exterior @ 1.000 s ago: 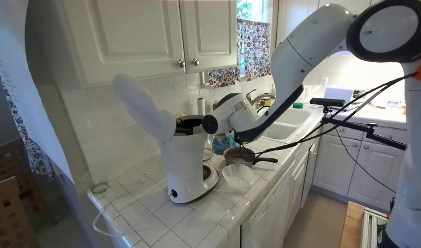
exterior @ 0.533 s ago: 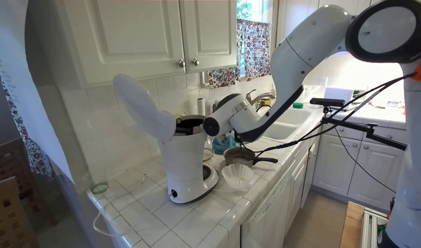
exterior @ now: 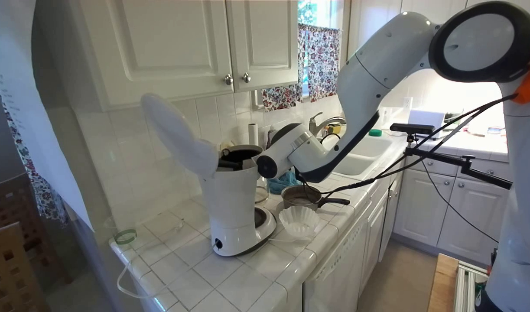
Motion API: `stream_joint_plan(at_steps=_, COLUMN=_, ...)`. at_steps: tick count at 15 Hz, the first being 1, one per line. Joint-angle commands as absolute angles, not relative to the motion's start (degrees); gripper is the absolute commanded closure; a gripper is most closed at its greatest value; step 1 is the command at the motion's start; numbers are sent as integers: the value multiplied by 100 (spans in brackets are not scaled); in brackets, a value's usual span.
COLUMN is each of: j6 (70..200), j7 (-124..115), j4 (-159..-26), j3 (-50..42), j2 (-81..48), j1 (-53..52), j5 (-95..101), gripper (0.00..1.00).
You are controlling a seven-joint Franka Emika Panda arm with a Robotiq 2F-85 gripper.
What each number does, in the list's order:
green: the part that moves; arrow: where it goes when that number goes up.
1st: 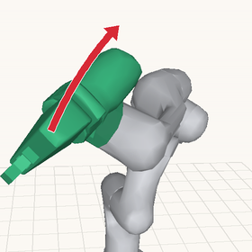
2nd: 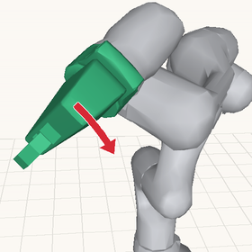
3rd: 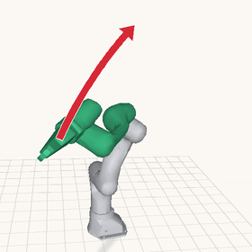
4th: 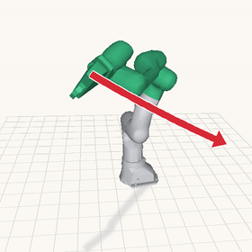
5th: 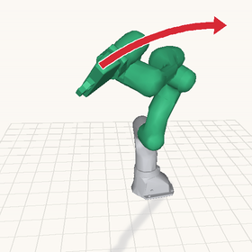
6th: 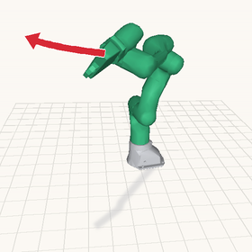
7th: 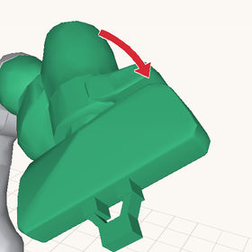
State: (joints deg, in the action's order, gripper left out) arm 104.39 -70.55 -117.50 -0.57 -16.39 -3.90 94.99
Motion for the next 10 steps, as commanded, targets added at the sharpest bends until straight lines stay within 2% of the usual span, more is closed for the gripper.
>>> stream_joint_plan(at_steps=1, j6=10138, j7=-7198, j4=-11661, j3=75, j2=-1867, j1=-378, j5=9819, gripper=94)
stream_joint_plan(at_steps=10, j6=9647, j7=-7143, j4=-11671, j3=221, j2=-1980, j1=-429, j5=9935, gripper=94)
